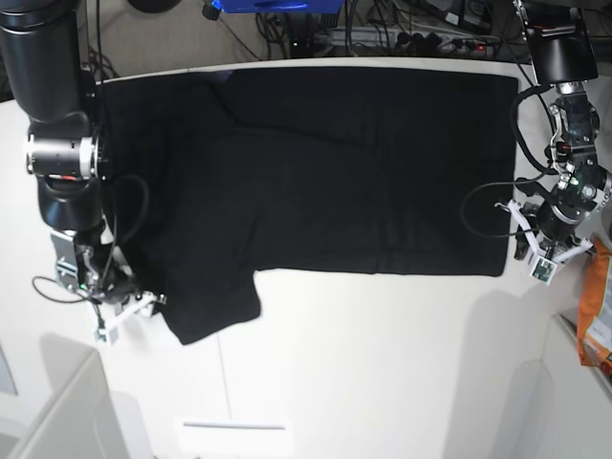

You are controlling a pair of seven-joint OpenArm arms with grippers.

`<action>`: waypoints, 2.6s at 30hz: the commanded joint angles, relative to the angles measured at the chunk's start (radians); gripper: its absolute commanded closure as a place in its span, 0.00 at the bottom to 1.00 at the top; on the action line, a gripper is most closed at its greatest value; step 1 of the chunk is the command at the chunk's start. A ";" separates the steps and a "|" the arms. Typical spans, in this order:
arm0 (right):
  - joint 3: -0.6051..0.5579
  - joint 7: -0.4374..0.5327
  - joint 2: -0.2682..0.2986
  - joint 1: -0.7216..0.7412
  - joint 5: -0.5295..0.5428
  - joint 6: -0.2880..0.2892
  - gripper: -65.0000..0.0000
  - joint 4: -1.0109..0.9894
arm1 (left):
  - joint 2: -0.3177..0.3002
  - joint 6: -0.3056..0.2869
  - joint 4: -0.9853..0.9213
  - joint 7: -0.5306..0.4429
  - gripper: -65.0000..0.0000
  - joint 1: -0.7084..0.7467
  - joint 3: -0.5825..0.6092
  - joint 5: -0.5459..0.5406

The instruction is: Fold the T-shirt properly

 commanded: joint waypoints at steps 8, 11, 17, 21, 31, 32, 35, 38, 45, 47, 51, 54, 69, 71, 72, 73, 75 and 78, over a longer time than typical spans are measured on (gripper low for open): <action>-0.001 0.000 -0.020 -0.003 0.010 0.005 0.39 0.023 | -0.016 0.009 0.013 -0.014 0.35 -0.017 -0.008 -0.002; -0.001 -0.009 -0.027 -0.005 0.010 0.005 0.39 0.023 | -0.016 0.009 0.012 -0.014 0.31 -0.012 -0.008 -0.002; -0.005 -0.014 -0.044 -0.005 0.010 0.006 0.42 0.024 | -0.018 0.012 -0.011 -0.014 0.31 -0.012 -0.010 0.000; -0.082 -0.009 -0.047 -0.014 0.010 0.006 0.54 0.024 | -0.019 0.013 -0.042 -0.014 0.31 -0.017 -0.010 -0.002; -0.096 -0.012 -0.047 -0.018 0.011 0.003 1.00 0.024 | -0.018 0.013 -0.151 -0.012 0.30 -0.093 -0.011 -0.003; -0.096 -0.014 -0.047 -0.018 0.011 0.003 1.00 0.024 | -0.018 0.012 -0.180 -0.012 0.30 -0.113 -0.010 -0.003; -0.096 -0.015 -0.047 -0.018 0.011 0.003 1.00 0.024 | -0.016 0.012 -0.251 -0.012 0.30 -0.169 -0.008 -0.003; -0.096 -0.015 -0.047 -0.018 0.011 0.003 1.00 0.024 | -0.016 0.010 -0.283 -0.012 0.30 -0.204 0.000 -0.003; -0.096 -0.015 -0.047 -0.017 0.011 0.003 1.00 0.024 | 0.002 0.009 -0.415 -0.014 0.29 -0.305 0.003 -0.002; -0.096 -0.015 -0.049 -0.017 0.011 0.003 1.00 0.024 | 0.005 0.009 -0.444 -0.016 0.29 -0.325 0.003 -0.002; -0.096 -0.015 -0.049 -0.017 0.011 0.003 1.00 0.024 | 0.014 0.009 -0.516 -0.017 0.29 -0.373 0.003 -0.002; -0.096 -0.015 -0.049 -0.017 0.011 0.003 1.00 0.024 | 0.030 0.009 -0.574 -0.019 0.29 -0.411 0.003 0.000; -0.093 -0.015 -0.046 -0.017 0.011 0.003 1.00 0.024 | 0.088 0.016 -0.739 -0.023 0.31 -0.514 0.141 -0.002; -0.093 -0.015 -0.044 -0.017 0.011 0.003 1.00 0.024 | 0.088 0.016 -0.740 -0.023 0.31 -0.514 0.141 -0.002; -0.093 -0.015 -0.043 -0.017 0.011 0.003 1.00 0.024 | 0.088 0.016 -0.745 -0.023 0.31 -0.514 0.141 -0.002; -0.093 -0.015 -0.043 -0.017 0.011 0.003 1.00 0.024 | 0.088 0.016 -0.746 -0.023 0.31 -0.512 0.141 -0.002; -0.093 -0.015 -0.041 -0.017 0.011 0.003 1.00 0.024 | 0.088 0.016 -0.746 -0.023 0.31 -0.506 0.141 -0.002; -0.093 -0.014 -0.041 -0.017 0.013 0.003 1.00 0.024 | 0.088 0.016 -0.751 -0.023 0.34 -0.491 0.142 -0.002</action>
